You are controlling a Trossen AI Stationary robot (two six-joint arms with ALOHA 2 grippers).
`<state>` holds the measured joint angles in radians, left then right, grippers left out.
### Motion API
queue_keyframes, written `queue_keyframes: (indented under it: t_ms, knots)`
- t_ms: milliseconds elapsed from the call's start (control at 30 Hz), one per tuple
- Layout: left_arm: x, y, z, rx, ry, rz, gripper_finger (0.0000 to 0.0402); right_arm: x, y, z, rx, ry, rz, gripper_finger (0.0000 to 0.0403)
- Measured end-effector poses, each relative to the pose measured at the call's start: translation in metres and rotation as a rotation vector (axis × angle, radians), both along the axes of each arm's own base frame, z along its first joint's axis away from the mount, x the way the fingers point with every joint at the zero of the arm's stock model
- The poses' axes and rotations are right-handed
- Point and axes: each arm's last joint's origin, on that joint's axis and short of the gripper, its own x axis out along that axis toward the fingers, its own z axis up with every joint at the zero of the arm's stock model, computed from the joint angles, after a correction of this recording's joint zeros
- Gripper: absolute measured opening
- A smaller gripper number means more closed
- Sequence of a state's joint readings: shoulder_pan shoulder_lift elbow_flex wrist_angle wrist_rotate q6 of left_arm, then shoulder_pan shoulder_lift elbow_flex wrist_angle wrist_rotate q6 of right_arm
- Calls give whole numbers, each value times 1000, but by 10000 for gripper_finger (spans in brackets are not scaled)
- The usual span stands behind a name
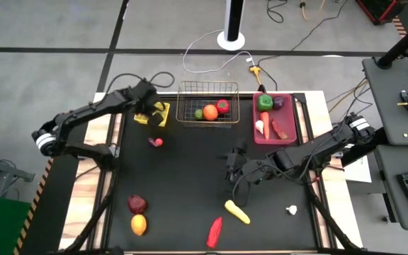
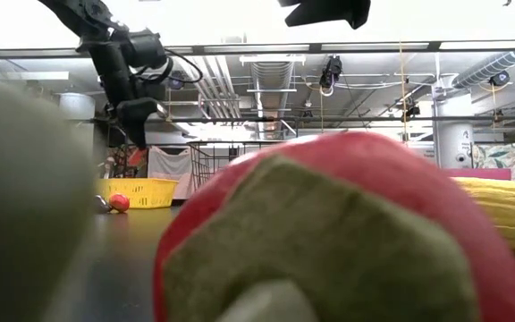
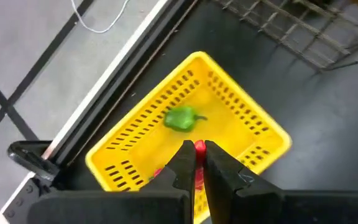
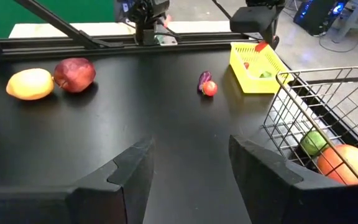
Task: Sort produce into baskets
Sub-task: Put the small orange chili pepper into the yellow bin, then put the large yellow corn into the pink bin
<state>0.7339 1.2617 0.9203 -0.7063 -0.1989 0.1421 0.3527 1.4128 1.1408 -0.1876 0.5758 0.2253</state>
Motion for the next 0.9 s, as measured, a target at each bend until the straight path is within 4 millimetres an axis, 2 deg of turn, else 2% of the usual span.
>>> queue_keyframes:
  t_ms: [267, 700, 900]
  knots:
    - [-1, 7, -3, 3, -2, 24, 3, 0, 0, 0, 1, -1, -1, 199]
    - [8, 16, -26, -59, 78, 30, 65, 0, 0, 0, 6, 3, 6, 199]
    - [11, 19, -29, -51, 69, 31, 83, 0, 0, 0, 6, 4, 6, 199]
